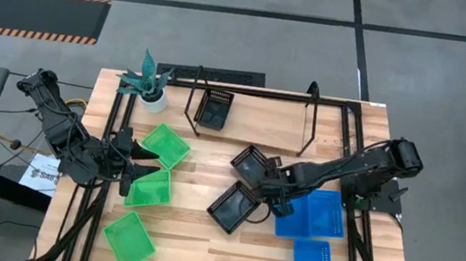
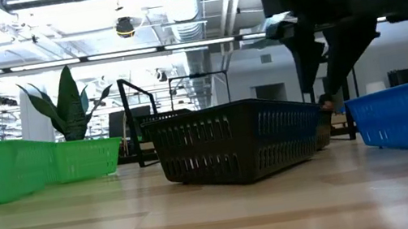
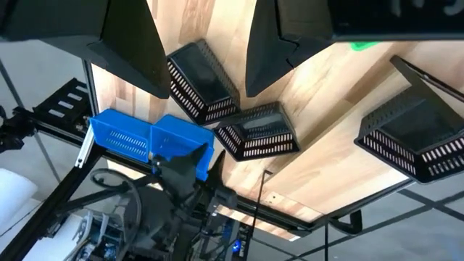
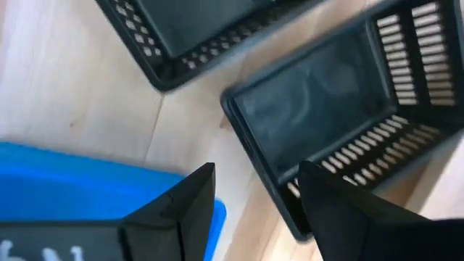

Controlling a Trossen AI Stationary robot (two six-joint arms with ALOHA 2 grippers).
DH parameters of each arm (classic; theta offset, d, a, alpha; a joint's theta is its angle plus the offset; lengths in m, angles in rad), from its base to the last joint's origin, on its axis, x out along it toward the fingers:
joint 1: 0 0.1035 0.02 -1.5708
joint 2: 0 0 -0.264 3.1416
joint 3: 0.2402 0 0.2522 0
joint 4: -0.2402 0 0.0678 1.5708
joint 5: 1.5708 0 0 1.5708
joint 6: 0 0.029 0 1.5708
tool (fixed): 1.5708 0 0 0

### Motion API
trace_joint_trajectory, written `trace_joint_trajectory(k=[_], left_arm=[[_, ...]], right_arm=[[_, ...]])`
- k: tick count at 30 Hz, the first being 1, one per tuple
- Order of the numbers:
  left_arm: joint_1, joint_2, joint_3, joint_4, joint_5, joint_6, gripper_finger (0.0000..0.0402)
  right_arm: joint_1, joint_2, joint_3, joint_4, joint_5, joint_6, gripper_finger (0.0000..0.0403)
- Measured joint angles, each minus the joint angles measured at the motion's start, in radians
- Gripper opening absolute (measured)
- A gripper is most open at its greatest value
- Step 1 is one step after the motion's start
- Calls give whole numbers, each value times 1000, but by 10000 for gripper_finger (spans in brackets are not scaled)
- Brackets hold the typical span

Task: Stack baskets on shelf by color
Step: Stack the right black basket on top of the other black basket on the shelf

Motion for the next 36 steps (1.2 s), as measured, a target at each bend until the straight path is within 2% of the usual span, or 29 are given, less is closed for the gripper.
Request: trace_joint_trajectory(k=[7,13,17,23,24,29,36], left_arm=[[0,0,0,1,-5,-2,169],[0,0,0,2,-5,-2,169],[0,0,0,2,-5,-4,169],[0,0,0,2,-5,-9,169],[0,0,0,2,-5,-9,169],[0,0,0,2,-2,-11,169],[0,0,0,2,4,-12,169]], right_arm=[[-16,91,0,18,7,-52,220],[-36,127,0,34,97,-58,197],[-59,123,0,34,99,-53,144],[-83,116,1,29,33,-59,25],[-83,116,1,30,20,-58,16],[-73,116,18,21,9,-33,19],[-38,117,149,-90,-12,6,11]])
